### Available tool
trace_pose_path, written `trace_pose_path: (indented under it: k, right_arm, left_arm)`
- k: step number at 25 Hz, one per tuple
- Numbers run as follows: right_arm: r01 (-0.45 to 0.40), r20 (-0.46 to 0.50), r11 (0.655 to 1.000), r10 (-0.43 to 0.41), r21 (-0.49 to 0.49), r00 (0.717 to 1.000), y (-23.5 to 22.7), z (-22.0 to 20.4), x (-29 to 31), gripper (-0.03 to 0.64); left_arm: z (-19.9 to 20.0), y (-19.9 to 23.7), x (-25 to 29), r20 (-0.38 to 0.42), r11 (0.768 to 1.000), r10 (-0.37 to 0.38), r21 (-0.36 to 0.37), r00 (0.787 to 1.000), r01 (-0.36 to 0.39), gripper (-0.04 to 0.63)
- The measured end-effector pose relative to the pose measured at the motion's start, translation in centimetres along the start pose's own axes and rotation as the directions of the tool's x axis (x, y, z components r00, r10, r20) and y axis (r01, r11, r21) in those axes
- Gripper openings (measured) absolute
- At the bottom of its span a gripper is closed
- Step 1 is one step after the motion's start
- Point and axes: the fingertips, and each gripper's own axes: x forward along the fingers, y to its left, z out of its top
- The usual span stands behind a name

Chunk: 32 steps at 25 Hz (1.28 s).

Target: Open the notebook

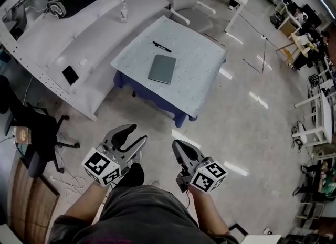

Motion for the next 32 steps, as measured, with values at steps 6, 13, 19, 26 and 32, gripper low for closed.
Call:
trace_pose_path:
  k: [6,13,19,26,32]
  right_arm:
    - [0.02,-0.002,1.0,-0.02,0.004,1.0,-1.1,1.5,4.4,0.002]
    - [0.055,-0.004,0.998,-0.055,0.008,0.998,-2.1,3.5,9.3,0.002]
    - [0.093,0.008,0.996,-0.093,0.008,0.996,-3.1,4.9,12.5,0.002]
    - [0.125,0.016,0.992,-0.126,0.024,0.992,-4.4,5.7,15.4,0.002]
    - [0.137,0.012,0.99,-0.137,0.025,0.991,-5.3,6.4,17.0,0.002]
  left_arm:
    - [0.8,4.5,1.4,-0.014,1.0,-0.011,-0.006,1.0,0.011,0.193]
    - [2.3,9.6,3.0,-0.025,0.999,-0.033,0.009,0.999,0.033,0.193]
    - [3.4,13.2,4.2,-0.038,0.998,-0.061,0.022,0.997,0.062,0.193]
    - [4.2,16.3,5.5,-0.045,0.996,-0.08,0.032,0.996,0.081,0.193]
    - [4.4,18.0,6.6,-0.053,0.995,-0.091,0.029,0.994,0.093,0.193]
